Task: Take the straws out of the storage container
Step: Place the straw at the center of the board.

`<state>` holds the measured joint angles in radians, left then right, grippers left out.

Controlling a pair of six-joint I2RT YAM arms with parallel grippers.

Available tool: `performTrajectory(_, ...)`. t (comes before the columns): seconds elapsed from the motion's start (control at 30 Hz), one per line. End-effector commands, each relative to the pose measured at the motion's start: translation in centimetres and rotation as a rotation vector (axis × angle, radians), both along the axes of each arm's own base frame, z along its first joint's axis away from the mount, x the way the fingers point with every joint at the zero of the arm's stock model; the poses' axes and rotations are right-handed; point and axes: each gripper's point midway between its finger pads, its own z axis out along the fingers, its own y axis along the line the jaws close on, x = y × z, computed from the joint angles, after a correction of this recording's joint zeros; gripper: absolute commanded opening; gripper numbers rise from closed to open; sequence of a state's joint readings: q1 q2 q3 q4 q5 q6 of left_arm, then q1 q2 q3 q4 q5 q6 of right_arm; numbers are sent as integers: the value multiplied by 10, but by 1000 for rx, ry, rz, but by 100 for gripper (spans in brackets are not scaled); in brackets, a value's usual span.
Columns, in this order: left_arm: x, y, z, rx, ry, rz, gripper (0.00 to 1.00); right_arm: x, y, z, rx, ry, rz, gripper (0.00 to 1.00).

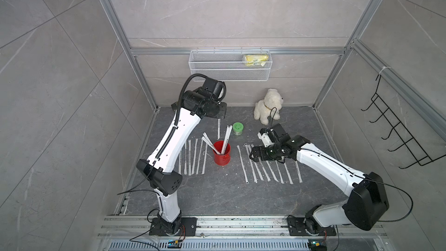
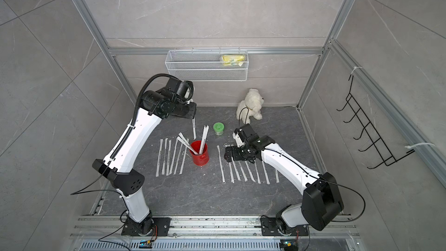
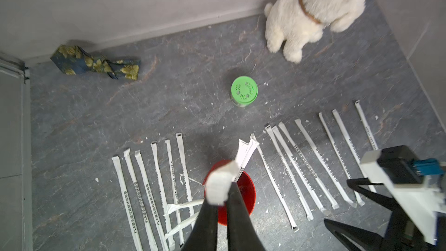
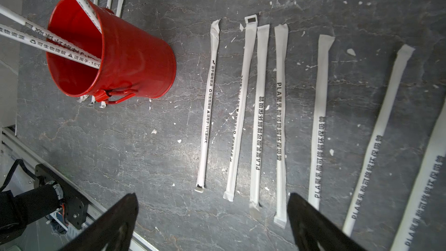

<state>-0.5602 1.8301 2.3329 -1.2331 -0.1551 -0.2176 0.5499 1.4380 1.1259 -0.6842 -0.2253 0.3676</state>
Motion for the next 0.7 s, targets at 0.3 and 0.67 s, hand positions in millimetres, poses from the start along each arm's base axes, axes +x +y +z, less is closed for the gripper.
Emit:
performTrajectory(0.3, -38, 67, 81, -166, -94, 79, 12, 0, 6, 11, 29, -20, 44, 100)
performTrajectory(0.67, -29, 152, 48, -68, 8, 306, 11, 4, 7, 17, -3, 6, 59, 100)
